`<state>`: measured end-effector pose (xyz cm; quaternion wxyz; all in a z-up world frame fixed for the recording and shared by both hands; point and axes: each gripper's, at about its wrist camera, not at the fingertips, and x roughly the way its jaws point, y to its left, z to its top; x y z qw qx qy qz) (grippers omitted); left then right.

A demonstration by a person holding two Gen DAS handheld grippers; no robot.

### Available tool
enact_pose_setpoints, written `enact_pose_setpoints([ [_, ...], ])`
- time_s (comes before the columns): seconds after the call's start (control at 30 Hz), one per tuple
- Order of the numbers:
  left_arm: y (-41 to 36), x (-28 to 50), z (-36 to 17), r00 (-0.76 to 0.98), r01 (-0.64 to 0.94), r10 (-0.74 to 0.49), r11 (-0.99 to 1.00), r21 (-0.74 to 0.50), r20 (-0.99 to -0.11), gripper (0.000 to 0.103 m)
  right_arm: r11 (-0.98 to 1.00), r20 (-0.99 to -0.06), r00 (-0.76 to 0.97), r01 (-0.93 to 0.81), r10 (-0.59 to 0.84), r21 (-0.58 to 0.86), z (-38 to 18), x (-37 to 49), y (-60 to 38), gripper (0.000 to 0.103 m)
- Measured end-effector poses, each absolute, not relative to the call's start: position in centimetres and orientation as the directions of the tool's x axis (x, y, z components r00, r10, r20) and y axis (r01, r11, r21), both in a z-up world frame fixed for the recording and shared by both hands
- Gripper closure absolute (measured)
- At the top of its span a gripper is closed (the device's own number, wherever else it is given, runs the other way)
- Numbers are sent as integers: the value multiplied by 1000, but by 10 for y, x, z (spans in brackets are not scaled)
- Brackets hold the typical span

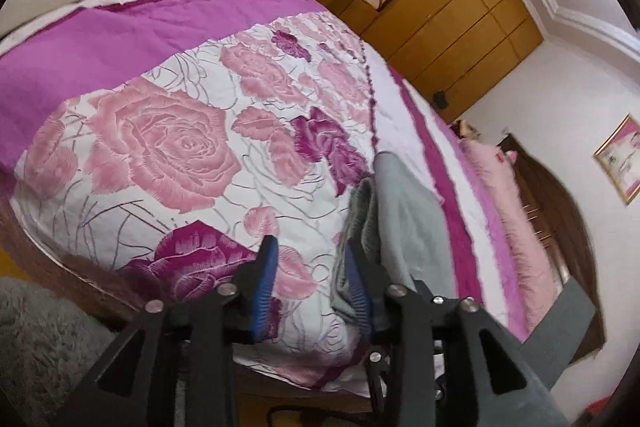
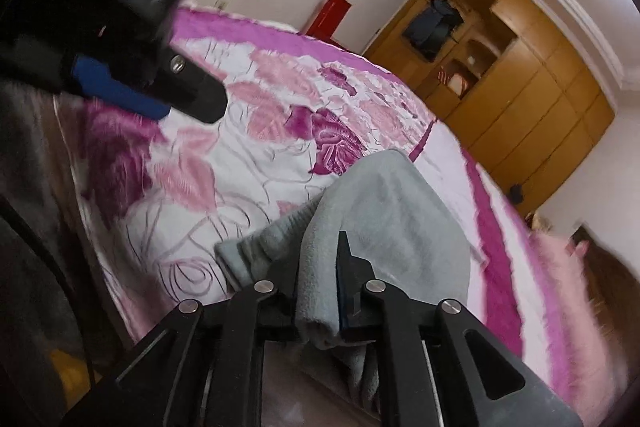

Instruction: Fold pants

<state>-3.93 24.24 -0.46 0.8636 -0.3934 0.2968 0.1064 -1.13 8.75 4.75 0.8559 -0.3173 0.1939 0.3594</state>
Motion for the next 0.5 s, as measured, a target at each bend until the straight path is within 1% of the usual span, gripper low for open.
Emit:
enact_pose_setpoints([
  [0.03, 244, -39, -4, 810, -394, -77, 662, -638, -581, 65, 556, -561, 619, -772, 550, -307, 59, -8, 73, 83],
  [0.1, 244, -34, -1, 818, -357, -124, 657, -665, -562, 62, 582, -533, 573, -795, 623, -174, 75, -6, 47, 59],
  [0.13, 242, -30, 1, 819, -339, -147, 657, -674, -555, 59, 598, -500, 560, -795, 661, -101, 84, -5, 27, 55],
  [0.2, 238, -18, 4, 809, -303, -204, 659, -688, -551, 42, 621, -460, 557, -784, 691, -17, 94, -1, 1, 47],
  [0.27, 232, -3, 4, 797, -258, -271, 655, -710, -540, 38, 653, -436, 570, -755, 697, 57, 101, 7, -26, 44],
  [0.33, 225, 16, 1, 767, -234, -325, 661, -713, -553, 38, 688, -444, 592, -721, 672, 80, 98, 15, -42, 43],
  [0.4, 219, 33, -3, 740, -245, -341, 666, -704, -580, 39, 726, -476, 608, -680, 636, 101, 91, 25, -55, 43],
  [0.43, 216, 39, -4, 733, -244, -347, 668, -703, -585, 40, 740, -490, 607, -660, 626, 129, 85, 30, -64, 43],
  [0.5, 212, 47, 0, 739, -230, -342, 682, -695, -580, 44, 753, -498, 603, -634, 623, 175, 78, 36, -76, 43],
])
